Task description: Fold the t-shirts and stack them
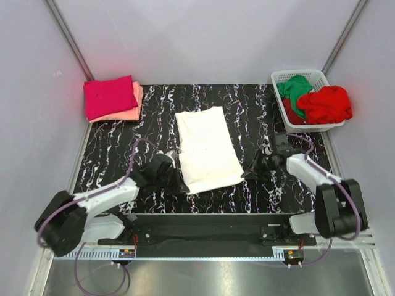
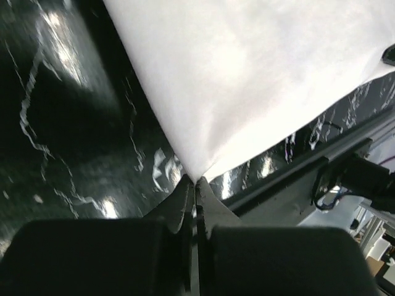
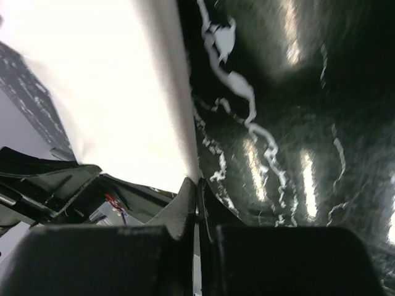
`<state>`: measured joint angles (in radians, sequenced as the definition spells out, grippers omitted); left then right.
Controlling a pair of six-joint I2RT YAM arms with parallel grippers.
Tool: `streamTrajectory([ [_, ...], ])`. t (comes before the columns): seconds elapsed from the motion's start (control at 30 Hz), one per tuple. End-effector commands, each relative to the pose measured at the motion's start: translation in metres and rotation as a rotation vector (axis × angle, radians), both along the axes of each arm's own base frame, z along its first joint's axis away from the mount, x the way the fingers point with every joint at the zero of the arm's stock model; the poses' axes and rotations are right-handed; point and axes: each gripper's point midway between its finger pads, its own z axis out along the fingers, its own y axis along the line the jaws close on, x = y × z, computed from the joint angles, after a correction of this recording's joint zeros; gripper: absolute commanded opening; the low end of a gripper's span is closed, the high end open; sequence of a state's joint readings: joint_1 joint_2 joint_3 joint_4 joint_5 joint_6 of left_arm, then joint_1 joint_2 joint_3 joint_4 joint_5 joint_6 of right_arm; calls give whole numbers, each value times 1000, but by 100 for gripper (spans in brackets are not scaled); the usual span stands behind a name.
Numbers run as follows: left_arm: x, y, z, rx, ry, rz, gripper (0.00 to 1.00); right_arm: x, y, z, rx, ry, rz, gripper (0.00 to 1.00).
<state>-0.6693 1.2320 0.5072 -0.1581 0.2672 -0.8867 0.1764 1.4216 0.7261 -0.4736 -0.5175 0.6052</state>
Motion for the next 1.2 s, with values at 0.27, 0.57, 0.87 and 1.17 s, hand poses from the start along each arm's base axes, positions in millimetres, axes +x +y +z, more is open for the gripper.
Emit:
streamTrajectory([
  [0.27,-60,18,53,-17,-8,52,0,-78,24,72,91,-48,8,0],
  [0.57,-56,26,107,-1,-75,58,0,-76,16,123,76,-149,-33,0],
  [0.87,-27,15,132,72,-139,31,0,-49,11,141,-7,-221,-29,0],
  [1.17,8,10,154,65,-158,31,0,-14,3,150,-116,-272,-27,0],
])
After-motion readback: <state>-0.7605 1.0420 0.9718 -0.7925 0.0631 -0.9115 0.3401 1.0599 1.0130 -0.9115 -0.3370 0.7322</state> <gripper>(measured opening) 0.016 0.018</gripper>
